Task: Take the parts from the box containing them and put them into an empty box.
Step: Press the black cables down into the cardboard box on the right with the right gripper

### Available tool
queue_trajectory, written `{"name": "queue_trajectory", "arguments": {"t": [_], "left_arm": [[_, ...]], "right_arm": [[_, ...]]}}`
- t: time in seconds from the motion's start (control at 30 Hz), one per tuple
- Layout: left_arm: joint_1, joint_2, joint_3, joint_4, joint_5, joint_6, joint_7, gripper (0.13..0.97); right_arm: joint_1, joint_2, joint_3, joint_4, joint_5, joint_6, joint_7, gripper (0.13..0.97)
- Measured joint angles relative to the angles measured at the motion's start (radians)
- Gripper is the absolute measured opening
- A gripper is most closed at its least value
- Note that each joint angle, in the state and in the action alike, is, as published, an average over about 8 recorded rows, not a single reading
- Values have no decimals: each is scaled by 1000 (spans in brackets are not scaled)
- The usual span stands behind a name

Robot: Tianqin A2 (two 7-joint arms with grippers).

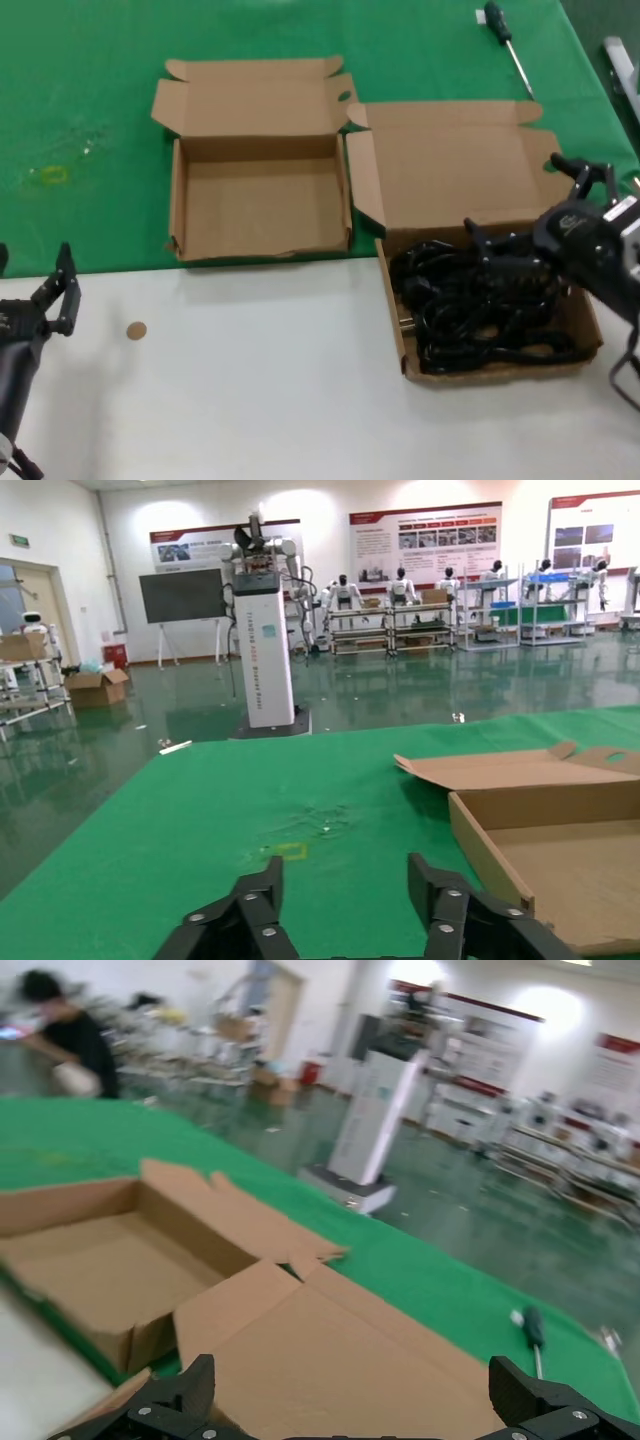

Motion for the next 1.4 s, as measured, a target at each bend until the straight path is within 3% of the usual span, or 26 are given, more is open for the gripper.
{"name": "queue_trajectory", "arguments": {"t": [0.17,0.47,0.6,0.77,1.07,1.4], "left_arm": [[0,0,0,0,0,0,0,451],[0,0,0,0,0,0,0,280],[0,0,0,0,0,0,0,280],[0,0,0,0,0,0,0,217],[0,0,0,0,0,0,0,162],[0,0,0,0,0,0,0,152]], "right_arm": [[25,102,18,15,6,-135,-62,966],[76,269,15,43,23,-392,-182,966],[112,327,-11,23,18,-504,-246,966],[188,380,-63,-31,-10,-648,-364,966],[368,397,-173,-154,-109,-840,-609,966],[494,318,-239,-221,-190,-853,-766,966]]}}
